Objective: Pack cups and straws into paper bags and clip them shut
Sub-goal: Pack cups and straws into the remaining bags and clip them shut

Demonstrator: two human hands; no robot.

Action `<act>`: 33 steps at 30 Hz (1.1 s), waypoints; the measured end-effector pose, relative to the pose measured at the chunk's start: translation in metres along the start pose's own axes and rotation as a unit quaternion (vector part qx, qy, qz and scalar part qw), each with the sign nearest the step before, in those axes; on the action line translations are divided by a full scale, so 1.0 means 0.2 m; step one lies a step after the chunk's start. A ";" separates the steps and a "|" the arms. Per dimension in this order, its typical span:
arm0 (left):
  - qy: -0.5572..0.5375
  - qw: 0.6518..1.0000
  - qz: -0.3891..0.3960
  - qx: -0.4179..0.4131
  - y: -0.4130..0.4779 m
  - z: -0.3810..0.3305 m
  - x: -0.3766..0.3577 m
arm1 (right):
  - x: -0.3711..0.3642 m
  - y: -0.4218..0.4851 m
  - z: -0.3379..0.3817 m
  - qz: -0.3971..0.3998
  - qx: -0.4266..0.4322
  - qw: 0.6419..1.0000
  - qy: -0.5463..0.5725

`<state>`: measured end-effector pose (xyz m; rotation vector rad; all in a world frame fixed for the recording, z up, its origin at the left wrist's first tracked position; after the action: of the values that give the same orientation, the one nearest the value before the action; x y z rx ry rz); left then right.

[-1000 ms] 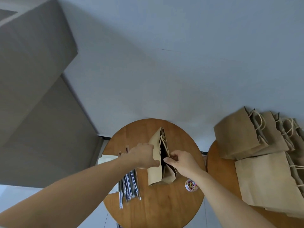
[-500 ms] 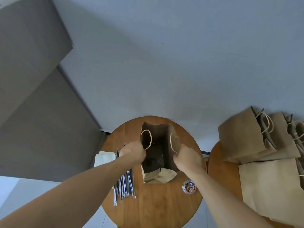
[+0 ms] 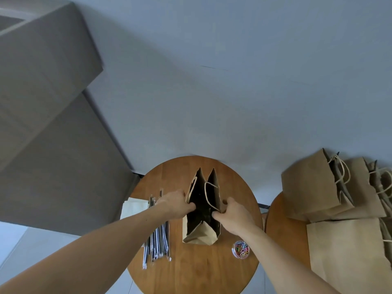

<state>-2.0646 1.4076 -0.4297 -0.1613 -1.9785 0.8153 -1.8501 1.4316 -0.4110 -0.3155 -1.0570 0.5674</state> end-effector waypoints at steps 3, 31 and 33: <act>-0.017 0.998 0.058 -0.016 0.00 0.02 0.02 | 0.02 0.00 0.01 0.015 0.009 1.000 0.004; 0.077 0.931 -0.353 0.050 -0.96 0.30 1.40 | 0.65 -0.18 1.56 -0.072 0.405 0.906 -0.102; 0.074 0.920 -0.379 0.062 -1.07 0.40 1.49 | 0.65 -0.22 1.71 -0.087 0.432 0.892 -0.103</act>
<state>-2.2445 1.3310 -0.1095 0.5755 -1.6358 0.3923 -2.0920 1.4625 -0.1344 0.6318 -0.9208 0.8595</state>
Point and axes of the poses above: each hand's wrist, its own y-axis towards the middle knuckle, its own x-axis out of the back of the hand, z = x × y, the point moved 1 cm from there along y, towards the middle knuckle, and after that the axes turned 5 degrees about x, right-handed, at the moved point
